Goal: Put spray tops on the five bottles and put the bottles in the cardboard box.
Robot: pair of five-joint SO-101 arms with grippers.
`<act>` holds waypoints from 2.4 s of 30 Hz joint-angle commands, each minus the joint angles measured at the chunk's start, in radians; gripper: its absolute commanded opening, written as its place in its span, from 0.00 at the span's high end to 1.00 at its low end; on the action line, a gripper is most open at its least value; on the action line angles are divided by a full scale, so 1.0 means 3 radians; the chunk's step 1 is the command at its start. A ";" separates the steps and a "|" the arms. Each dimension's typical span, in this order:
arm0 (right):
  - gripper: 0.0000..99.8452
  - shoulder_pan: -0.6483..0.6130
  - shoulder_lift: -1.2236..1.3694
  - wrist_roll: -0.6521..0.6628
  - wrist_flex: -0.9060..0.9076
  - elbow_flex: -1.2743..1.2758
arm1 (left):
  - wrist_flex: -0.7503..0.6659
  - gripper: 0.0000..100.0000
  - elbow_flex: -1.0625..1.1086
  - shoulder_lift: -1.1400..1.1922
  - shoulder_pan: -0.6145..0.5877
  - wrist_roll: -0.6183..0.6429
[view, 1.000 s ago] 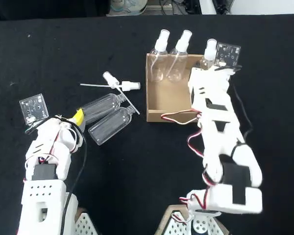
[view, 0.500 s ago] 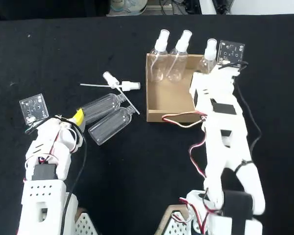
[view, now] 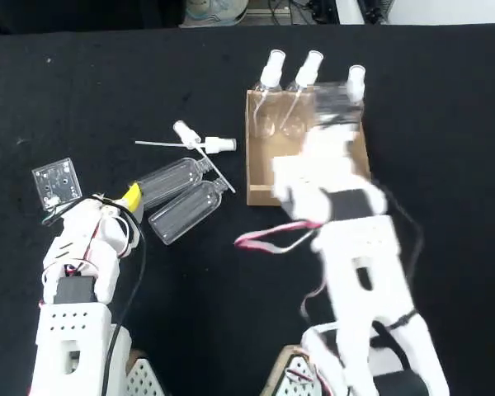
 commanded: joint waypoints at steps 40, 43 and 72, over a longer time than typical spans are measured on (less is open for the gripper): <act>0.81 -0.1171 0.2386 -0.2711 0.0123 -0.1368 | -0.0072 0.79 -0.0033 -0.0036 -0.0760 0.0711; 0.93 -0.1084 0.2417 -0.2624 0.0312 -0.1435 | -0.0072 0.79 -0.0033 -0.0036 -0.0765 0.0711; 0.74 -0.1048 0.2391 0.0189 0.1933 -0.1818 | -0.0077 0.79 -0.0033 -0.0036 -0.0744 0.0711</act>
